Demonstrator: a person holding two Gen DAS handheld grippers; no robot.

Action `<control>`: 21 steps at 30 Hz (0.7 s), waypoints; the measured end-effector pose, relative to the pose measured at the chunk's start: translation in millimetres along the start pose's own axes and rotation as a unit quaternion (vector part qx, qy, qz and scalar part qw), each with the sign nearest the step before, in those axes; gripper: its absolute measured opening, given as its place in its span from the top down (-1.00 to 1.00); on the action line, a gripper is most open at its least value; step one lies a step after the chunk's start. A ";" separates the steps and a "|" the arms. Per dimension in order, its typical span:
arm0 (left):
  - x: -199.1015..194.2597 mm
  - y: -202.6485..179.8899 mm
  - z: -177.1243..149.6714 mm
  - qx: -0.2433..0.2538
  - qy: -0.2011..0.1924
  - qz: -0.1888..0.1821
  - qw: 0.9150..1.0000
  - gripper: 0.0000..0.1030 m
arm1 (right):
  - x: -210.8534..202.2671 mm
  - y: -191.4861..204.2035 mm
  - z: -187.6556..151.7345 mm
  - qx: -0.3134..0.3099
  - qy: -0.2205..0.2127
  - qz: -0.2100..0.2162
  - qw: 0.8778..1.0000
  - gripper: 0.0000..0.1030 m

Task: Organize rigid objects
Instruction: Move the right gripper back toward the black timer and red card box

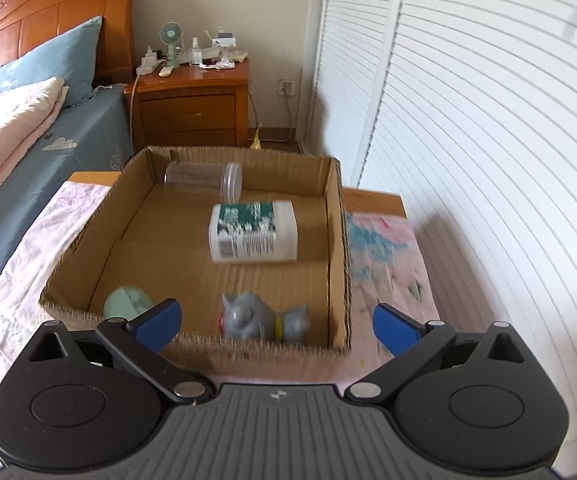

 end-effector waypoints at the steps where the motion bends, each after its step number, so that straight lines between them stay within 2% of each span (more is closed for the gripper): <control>1: -0.1 0.4 -1.1 0.000 0.001 0.000 1.000 -0.96 | -1.1 0.2 -4.4 0.002 0.002 -0.001 1.000 -1.00; 7: 0.2 2.4 -9.6 -0.003 0.009 -0.004 1.000 -0.96 | 0.2 4.4 -42.5 0.025 0.023 0.018 0.999 -1.00; 13: -0.8 4.4 -17.5 0.004 0.015 -0.003 1.000 -0.96 | 14.8 20.5 -81.4 0.032 0.071 0.041 0.996 -1.00; 17: -3.5 8.5 -21.2 -0.003 0.011 -0.003 1.000 -0.96 | 29.2 37.8 -96.9 0.018 0.113 0.050 0.992 -1.00; 21: -6.3 14.2 -24.5 -0.009 0.008 -0.001 1.000 -0.96 | 38.3 51.9 -103.8 0.012 0.136 0.059 0.989 -1.00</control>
Point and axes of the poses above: each gripper's, at about its wrist camera, not at the fingertips, and x roughly the way its jaws point, y to its left, z to its top, the point moved 6 cm from there along x, roughly the way its jaws point, and after that the axes turned 9 degrees about y, right-handed, at the moved point
